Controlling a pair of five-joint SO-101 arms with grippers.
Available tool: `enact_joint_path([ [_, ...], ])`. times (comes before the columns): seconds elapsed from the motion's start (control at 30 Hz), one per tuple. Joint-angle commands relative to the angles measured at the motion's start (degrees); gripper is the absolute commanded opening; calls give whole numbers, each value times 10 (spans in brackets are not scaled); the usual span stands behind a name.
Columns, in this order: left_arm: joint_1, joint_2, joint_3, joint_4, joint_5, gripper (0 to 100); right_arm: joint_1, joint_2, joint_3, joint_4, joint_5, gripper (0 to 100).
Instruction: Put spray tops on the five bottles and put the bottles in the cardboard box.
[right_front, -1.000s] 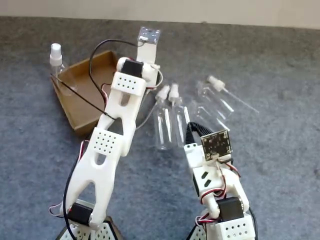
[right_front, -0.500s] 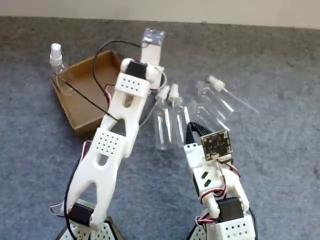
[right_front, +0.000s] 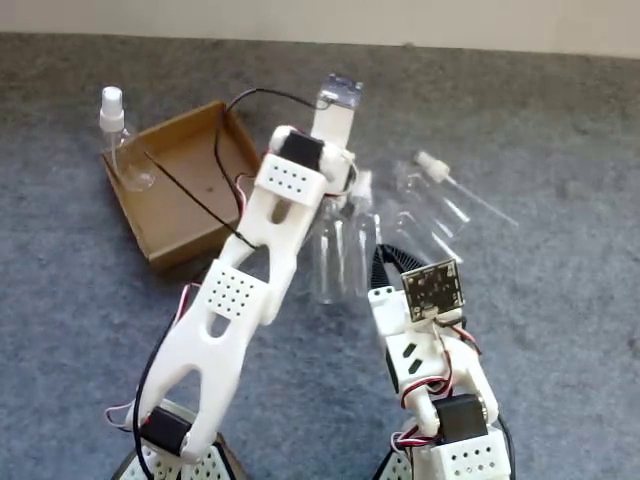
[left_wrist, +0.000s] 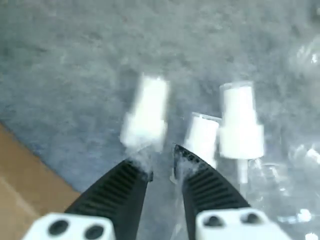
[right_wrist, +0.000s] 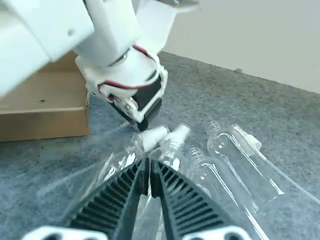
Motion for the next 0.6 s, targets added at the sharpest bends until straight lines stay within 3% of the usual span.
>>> enact_joint_path([
  [0.0,32,-1,-7,14,7,39,6,-4,66,-15,7,13],
  [0.27,65,-3,-13,13,7,39,6,-4,66,-15,7,13],
  [0.57,55,-11,-21,12,7,39,8,-4,66,-15,7,13],
])
